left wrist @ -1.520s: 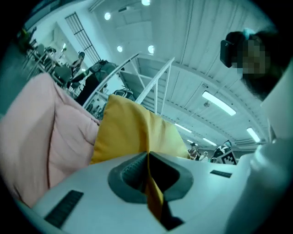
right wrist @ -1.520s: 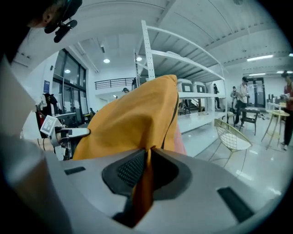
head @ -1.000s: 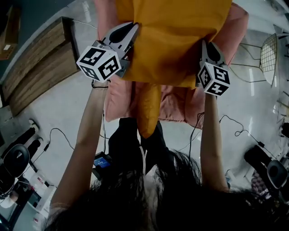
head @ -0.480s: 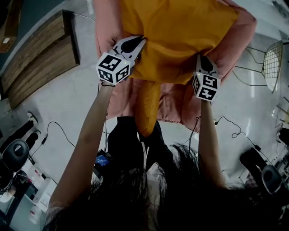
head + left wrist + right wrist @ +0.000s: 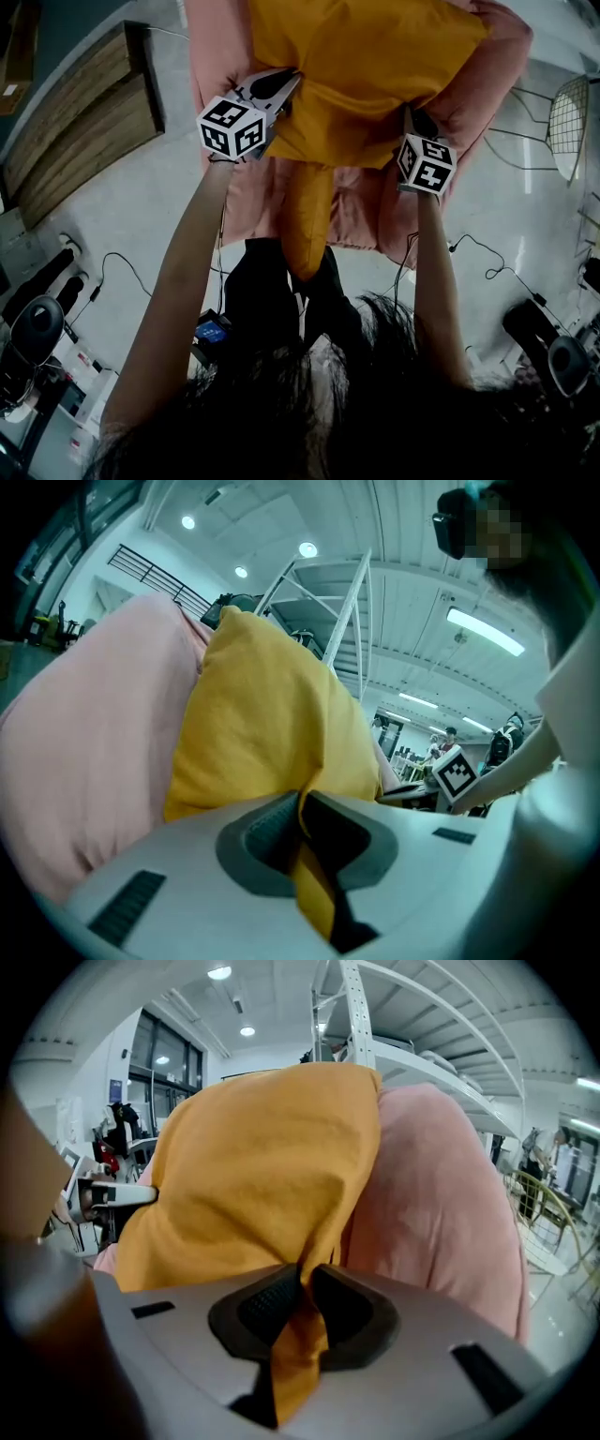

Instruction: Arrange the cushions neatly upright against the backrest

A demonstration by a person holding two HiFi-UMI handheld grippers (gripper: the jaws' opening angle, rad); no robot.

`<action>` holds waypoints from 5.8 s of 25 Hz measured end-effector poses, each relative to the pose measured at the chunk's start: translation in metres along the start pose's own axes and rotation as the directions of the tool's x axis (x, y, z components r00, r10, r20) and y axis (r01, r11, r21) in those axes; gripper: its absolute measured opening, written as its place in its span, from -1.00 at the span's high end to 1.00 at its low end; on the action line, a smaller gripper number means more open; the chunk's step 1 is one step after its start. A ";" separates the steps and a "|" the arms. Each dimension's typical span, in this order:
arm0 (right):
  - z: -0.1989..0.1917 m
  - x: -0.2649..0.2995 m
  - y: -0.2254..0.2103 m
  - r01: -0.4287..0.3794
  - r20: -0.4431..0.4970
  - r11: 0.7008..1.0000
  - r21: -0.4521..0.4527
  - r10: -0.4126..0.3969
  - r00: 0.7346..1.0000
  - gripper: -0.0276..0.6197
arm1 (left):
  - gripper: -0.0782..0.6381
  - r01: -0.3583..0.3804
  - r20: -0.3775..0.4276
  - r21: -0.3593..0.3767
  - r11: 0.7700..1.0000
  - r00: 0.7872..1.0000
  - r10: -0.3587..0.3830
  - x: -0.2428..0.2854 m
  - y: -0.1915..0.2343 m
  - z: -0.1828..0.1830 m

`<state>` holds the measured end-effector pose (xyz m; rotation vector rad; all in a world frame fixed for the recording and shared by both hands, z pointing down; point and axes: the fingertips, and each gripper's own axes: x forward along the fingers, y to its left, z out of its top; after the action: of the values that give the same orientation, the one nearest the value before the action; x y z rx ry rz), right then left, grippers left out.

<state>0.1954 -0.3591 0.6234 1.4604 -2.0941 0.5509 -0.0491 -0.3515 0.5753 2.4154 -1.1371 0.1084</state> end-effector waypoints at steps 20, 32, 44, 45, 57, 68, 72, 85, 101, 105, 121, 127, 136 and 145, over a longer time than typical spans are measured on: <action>-0.181 -0.181 0.143 -0.058 -0.172 0.929 0.365 0.129 0.977 0.73 | 0.38 0.171 -0.348 -0.227 0.959 0.905 -0.244 -0.162 -0.108 -0.151; -0.287 -0.249 0.235 0.031 -0.240 0.789 0.613 0.150 0.959 0.23 | 0.38 0.321 -0.437 -0.225 0.920 0.811 -0.390 -0.197 -0.150 -0.188; -0.361 -0.249 0.273 0.222 -0.403 0.537 0.814 0.247 0.881 0.33 | 0.38 0.355 -0.476 -0.207 0.912 0.777 -0.411 -0.205 -0.169 -0.205; -0.359 -0.250 0.272 0.212 -0.394 0.536 0.817 0.251 0.884 0.41 | 0.38 0.348 -0.477 -0.206 0.914 0.780 -0.405 -0.206 -0.170 -0.207; -0.342 -0.295 0.237 0.095 -0.426 0.775 0.624 0.236 0.874 0.61 | 0.19 0.267 -0.483 -0.224 0.937 0.805 -0.345 -0.188 -0.145 -0.208; -0.349 -0.311 0.207 -0.020 -0.515 0.910 0.414 0.253 0.819 0.62 | -0.18 0.117 -0.576 -0.198 0.973 0.789 -0.212 -0.104 -0.110 -0.227; -0.356 -0.313 0.205 -0.029 -0.526 0.913 0.406 0.260 0.810 0.62 | -0.18 0.058 -0.674 -0.196 0.979 0.717 -0.177 -0.093 -0.104 -0.255; -0.335 -0.324 0.172 0.031 -0.515 0.942 0.335 0.155 0.843 0.64 | 0.51 0.058 -0.587 -0.344 0.937 0.766 -0.263 -0.141 -0.132 -0.238; -0.222 -0.238 0.091 0.113 -0.391 0.963 0.246 -0.008 0.920 0.68 | 0.54 -0.222 -0.494 -0.531 0.818 0.865 -0.086 -0.203 -0.113 -0.215; -0.201 -0.208 0.077 0.104 -0.402 0.967 0.230 -0.003 0.916 0.68 | 0.56 -0.275 -0.494 -0.522 0.807 0.869 -0.023 -0.198 -0.107 -0.200; -0.165 -0.086 0.037 -0.058 -0.369 0.974 0.217 0.137 0.919 0.70 | 0.61 -0.550 -0.564 -0.310 0.776 0.763 0.316 -0.123 -0.041 -0.181; -0.200 -0.057 0.030 -0.073 -0.381 0.960 0.270 0.176 0.908 0.70 | 0.61 -0.534 -0.582 -0.156 0.831 0.730 0.359 -0.092 -0.023 -0.198; -0.207 -0.036 0.028 -0.090 -0.374 0.959 0.268 0.189 0.908 0.70 | 0.61 -0.521 -0.562 -0.266 0.811 0.767 0.308 -0.084 -0.011 -0.218; -0.199 -0.052 0.031 -0.106 -0.403 0.952 0.288 0.221 0.888 0.65 | 0.60 -0.479 -0.532 -0.358 0.802 0.810 0.246 -0.101 -0.018 -0.209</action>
<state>0.2178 -0.1918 0.7451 1.1553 -1.8431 1.1426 -0.0761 -0.1778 0.7275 1.5825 -1.2190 0.4519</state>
